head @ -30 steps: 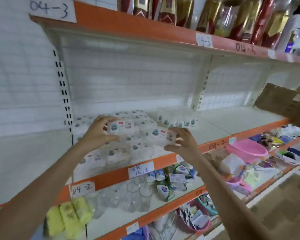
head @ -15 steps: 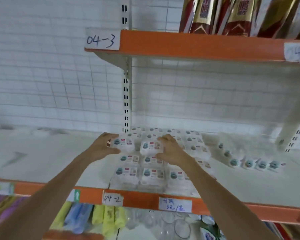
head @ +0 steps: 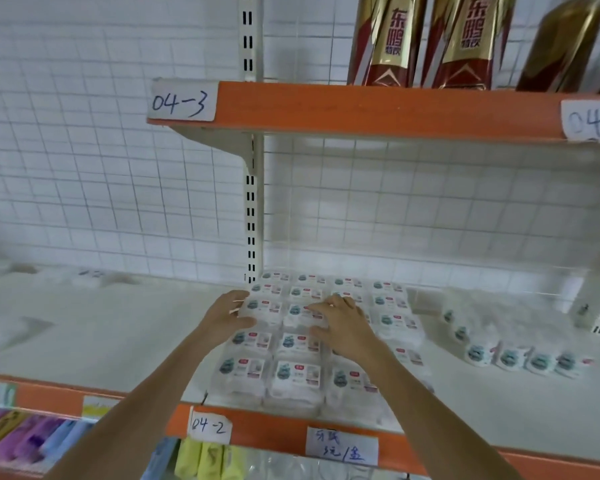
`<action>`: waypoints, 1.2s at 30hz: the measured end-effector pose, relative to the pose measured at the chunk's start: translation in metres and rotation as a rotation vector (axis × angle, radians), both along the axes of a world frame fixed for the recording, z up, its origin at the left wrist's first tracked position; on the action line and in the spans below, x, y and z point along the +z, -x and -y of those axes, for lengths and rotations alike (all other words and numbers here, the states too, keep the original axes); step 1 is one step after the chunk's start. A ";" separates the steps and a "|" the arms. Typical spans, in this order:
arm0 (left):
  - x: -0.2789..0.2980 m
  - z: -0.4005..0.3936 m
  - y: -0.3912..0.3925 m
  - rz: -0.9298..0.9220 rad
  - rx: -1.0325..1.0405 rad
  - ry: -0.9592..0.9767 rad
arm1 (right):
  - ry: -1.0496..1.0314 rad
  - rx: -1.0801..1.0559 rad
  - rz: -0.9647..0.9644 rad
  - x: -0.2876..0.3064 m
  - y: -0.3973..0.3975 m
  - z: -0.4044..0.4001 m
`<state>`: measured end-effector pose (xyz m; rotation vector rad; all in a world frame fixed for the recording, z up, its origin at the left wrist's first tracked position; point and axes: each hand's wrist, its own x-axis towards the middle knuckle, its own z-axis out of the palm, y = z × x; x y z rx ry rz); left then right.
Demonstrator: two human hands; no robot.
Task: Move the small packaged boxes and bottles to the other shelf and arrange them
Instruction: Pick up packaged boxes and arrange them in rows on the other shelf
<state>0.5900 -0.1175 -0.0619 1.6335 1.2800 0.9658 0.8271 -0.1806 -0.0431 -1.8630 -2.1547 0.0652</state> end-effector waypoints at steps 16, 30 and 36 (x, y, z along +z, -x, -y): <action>-0.012 -0.004 -0.002 -0.160 -0.011 -0.111 | -0.120 -0.077 0.144 -0.015 0.013 0.001; 0.017 0.051 0.029 -0.316 0.044 -0.280 | -0.118 -0.123 -0.016 0.017 -0.003 0.097; 0.006 0.135 0.051 -0.436 -0.032 -0.478 | -0.110 -0.103 -0.030 0.004 -0.020 0.187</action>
